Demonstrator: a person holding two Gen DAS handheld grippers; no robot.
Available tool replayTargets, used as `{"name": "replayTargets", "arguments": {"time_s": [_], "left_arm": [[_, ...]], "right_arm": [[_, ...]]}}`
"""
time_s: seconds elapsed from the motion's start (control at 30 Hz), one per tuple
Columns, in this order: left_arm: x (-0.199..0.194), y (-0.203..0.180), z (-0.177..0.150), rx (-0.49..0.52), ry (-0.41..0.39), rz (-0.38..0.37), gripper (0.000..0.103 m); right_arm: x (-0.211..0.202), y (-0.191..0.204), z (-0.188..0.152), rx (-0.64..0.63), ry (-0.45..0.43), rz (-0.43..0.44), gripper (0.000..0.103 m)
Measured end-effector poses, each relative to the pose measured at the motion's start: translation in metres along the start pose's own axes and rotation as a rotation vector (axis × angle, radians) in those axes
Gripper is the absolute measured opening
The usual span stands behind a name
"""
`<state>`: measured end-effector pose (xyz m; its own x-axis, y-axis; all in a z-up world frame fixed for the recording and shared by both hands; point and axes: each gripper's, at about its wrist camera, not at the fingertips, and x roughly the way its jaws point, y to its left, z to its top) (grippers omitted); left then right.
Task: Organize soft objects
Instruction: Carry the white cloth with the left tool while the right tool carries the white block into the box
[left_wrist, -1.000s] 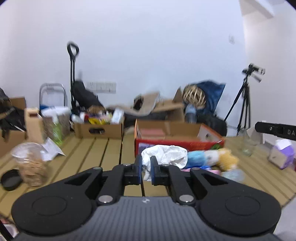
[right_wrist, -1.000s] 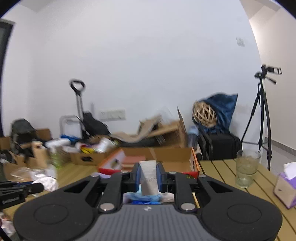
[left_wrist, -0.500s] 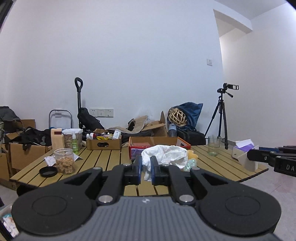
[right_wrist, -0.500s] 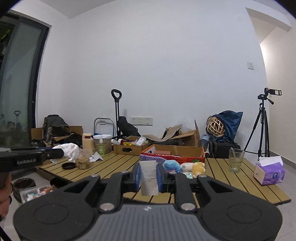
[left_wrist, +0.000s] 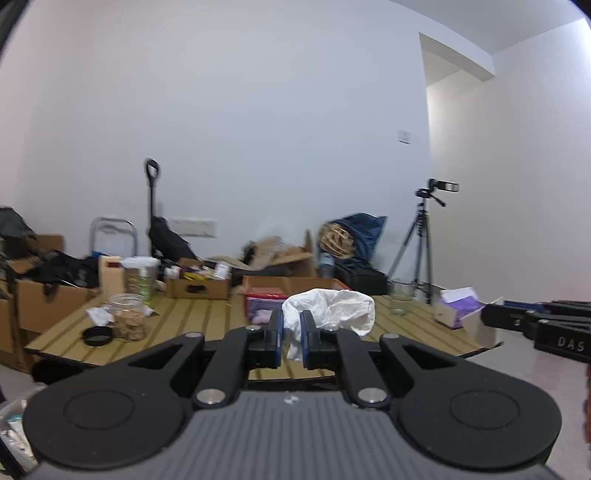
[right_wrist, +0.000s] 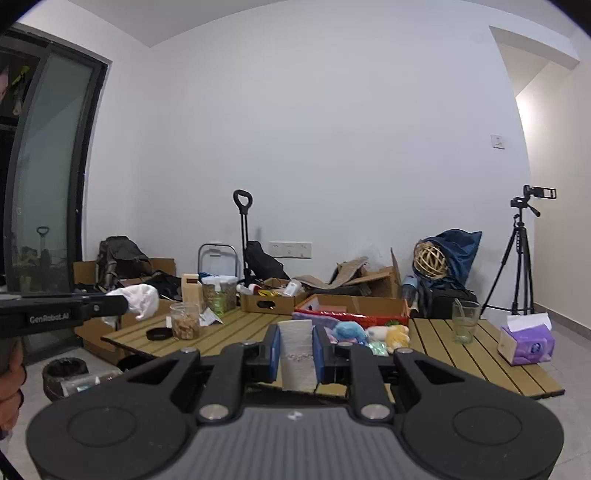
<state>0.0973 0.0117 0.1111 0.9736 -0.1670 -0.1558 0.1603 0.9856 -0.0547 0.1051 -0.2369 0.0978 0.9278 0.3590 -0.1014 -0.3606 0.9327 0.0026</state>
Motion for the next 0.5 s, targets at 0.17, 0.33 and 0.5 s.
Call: {"name": "replayTargets", "arguments": {"time_s": [0.17,0.33,0.5], "left_arm": [[0.033,0.012,0.046,-0.012,0.064,-0.066,0.01],[0.089,0.025,0.086,-0.033,0.087,-0.071,0.01],[0.168,0.04,0.109,-0.062,0.12,-0.07,0.01]], "right_arm": [[0.025,-0.022,0.042,0.051,0.005,0.059,0.018],[0.08,-0.048,0.084,0.06,0.039,0.08,0.018],[0.162,-0.077,0.114,0.092,0.089,0.103,0.018]]}}
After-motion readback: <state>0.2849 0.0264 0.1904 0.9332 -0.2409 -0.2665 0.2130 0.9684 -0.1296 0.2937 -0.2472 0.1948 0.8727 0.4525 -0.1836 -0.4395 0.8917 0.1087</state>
